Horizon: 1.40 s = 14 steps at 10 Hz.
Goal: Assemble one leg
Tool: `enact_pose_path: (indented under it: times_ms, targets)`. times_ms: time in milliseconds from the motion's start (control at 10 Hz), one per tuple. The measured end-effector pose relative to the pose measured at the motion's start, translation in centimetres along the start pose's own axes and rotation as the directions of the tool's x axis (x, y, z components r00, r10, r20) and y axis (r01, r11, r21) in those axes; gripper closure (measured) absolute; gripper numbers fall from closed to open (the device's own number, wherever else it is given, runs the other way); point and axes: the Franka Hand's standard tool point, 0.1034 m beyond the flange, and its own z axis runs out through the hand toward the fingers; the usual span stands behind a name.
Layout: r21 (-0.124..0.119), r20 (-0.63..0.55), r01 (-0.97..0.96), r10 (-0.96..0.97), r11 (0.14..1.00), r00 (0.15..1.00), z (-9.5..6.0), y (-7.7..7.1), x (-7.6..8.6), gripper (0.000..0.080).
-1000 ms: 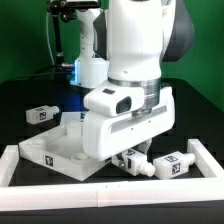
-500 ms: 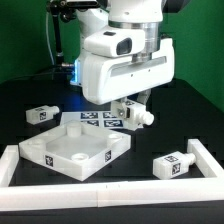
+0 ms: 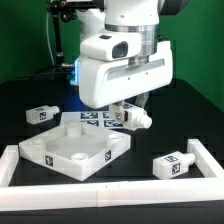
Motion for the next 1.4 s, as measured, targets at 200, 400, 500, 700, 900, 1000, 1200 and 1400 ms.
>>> enact_pose_path:
  times_ms: [200, 400, 500, 700, 900, 1000, 1200, 1400]
  targets:
    - [-0.005, -0.022, -0.06, 0.06, 0.998, 0.998, 1.2, -5.4, -1.1, 0.0515]
    - [-0.002, -0.051, -0.102, 0.102, 0.995, 0.994, 4.2, -11.0, -1.5, 0.0515]
    - [0.004, -0.059, -0.127, 0.127, 0.992, 0.99, 6.0, -13.3, -1.6, 0.0515]
    - [0.011, -0.048, -0.116, 0.116, 0.993, 0.992, 7.9, -15.6, -1.9, 0.0515]
    - [0.01, -0.04, -0.126, 0.127, 0.992, 0.991, 8.0, -14.9, -2.3, 0.0515]
    - [0.011, -0.039, -0.13, 0.131, 0.991, 0.991, 8.1, -14.7, -2.4, 0.0515]
    - [0.011, -0.039, -0.128, 0.129, 0.992, 0.991, 8.1, -14.8, -2.4, 0.0515]
    - [0.011, -0.038, -0.126, 0.126, 0.992, 0.991, 8.1, -14.8, -2.5, 0.0515]
